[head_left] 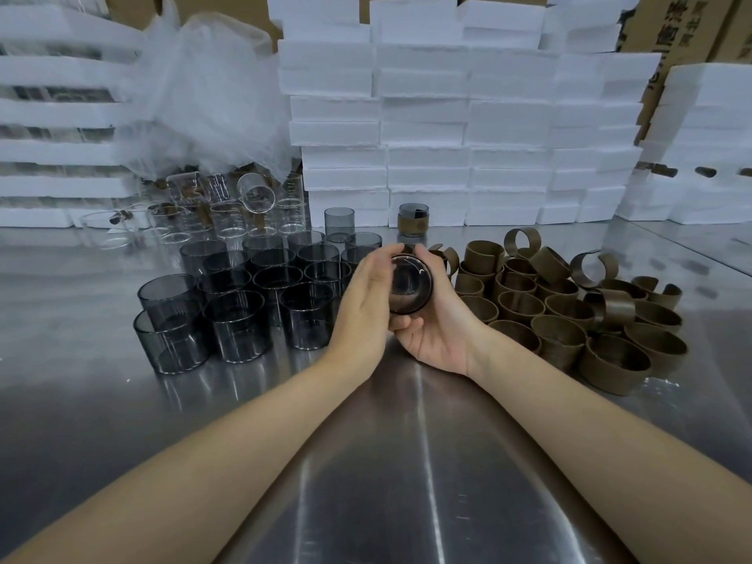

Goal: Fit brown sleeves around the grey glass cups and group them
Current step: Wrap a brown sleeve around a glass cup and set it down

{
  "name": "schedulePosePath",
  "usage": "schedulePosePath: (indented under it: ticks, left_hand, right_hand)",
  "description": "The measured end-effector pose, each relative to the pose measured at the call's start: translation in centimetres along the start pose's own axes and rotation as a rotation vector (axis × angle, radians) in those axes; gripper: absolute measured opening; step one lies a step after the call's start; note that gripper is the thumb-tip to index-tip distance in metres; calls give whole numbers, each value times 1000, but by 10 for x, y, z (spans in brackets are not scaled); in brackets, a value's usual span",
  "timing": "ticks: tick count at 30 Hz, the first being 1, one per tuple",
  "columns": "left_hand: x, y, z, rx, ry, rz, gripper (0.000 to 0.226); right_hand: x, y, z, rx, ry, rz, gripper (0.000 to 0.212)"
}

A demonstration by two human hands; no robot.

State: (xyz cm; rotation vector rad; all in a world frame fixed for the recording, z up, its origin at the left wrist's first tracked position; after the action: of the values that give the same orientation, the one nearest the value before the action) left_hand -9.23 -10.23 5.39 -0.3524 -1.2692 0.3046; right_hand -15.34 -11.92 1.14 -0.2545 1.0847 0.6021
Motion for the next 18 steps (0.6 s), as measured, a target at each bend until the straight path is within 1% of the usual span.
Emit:
schedulePosePath:
  ticks: [1,2,4,5,9,13,16,18]
  left_hand:
    - [1,0,3,-26,-11,0,35]
    - [2,-1,3,-35,-37,6,32]
    - [2,-3,-2,-14,-79,27,40]
    - [3,-4,-4,2,-74,30,40]
    - [7,-3,-4,12,-73,66,27]
    - [12,-3,-3,4,-117,107,21]
    - [12,-4,-5,10,-137,126,16]
    - [12,-5,-6,28,-139,127,8]
  right_hand:
    - [0,0,0,7,-16,0,57]
    - [0,0,-1,15,-21,-3,55]
    - [-1,0,-1,36,-1,-15,54]
    - [-1,-1,-2,44,13,-16,54]
    - [0,-1,-2,53,31,1,53]
    - [1,-1,-4,45,70,-2,58]
    - [1,-1,-3,27,79,-5,57]
    - [1,-1,-1,16,96,-3,56]
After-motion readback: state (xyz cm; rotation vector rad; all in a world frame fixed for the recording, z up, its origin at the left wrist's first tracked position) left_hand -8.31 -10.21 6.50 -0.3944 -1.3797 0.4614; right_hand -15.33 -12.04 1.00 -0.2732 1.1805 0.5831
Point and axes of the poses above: each hand's wrist, its own y-axis away from the middle knuckle, its own z-axis out of the palm, x = y × z, the point moved 9 cm from there along -y, towards the middle knuckle, and after that the axes turned 9 degrees about y, right-handed, at the moved point
